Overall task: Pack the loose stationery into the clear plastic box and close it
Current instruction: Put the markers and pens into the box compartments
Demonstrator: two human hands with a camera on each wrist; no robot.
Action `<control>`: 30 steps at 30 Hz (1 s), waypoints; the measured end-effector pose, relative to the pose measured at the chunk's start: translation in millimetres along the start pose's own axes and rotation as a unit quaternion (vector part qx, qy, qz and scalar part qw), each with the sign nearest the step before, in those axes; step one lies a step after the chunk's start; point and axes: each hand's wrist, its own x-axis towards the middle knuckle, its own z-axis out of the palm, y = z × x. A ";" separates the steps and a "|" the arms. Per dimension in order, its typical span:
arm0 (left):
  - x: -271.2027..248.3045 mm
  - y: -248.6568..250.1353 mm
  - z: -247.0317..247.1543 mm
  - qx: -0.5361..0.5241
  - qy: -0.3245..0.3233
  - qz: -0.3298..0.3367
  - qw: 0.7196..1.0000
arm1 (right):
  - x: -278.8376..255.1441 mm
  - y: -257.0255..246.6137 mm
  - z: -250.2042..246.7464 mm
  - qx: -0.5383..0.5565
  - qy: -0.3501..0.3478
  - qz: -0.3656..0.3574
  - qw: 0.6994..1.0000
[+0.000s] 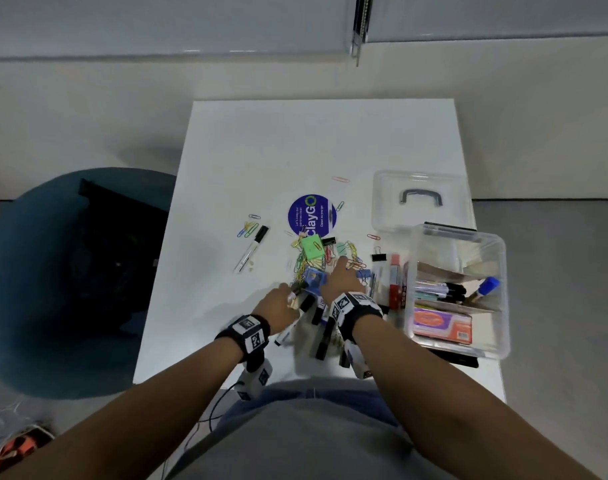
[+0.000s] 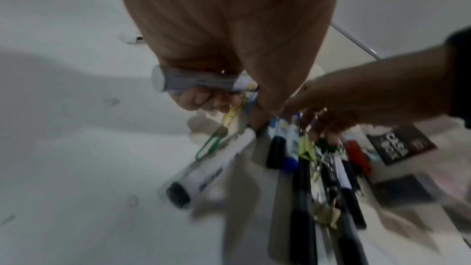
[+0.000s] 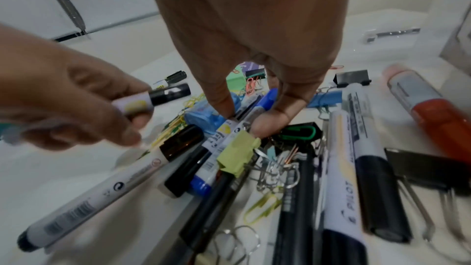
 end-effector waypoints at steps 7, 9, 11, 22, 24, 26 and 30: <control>-2.3 11.2 13.0 0.077 -0.012 0.017 0.997 | 4.3 7.1 4.4 0.060 0.006 0.105 0.993; -4.5 11.3 6.8 0.047 -0.008 0.019 0.999 | 7.6 11.5 7.2 0.031 -0.010 0.071 0.997; -4.3 8.0 -4.5 0.014 0.006 0.009 1.000 | 10.6 15.0 7.9 0.036 -0.017 0.064 0.997; 10.4 17.4 -43.5 -0.100 0.058 0.049 0.992 | 0.0 15.9 -27.9 0.064 -0.018 0.011 0.998; 11.7 34.8 -41.1 -0.117 0.046 0.076 0.989 | -9.4 21.5 -46.9 0.087 -0.003 -0.024 0.996; 12.4 53.6 -39.5 -0.134 0.032 0.092 0.986 | -19.4 32.8 -63.7 0.112 0.004 -0.062 0.992; 13.2 80.3 -36.8 -0.144 0.025 0.117 0.982 | -39.6 51.7 -87.8 0.151 0.014 -0.116 0.982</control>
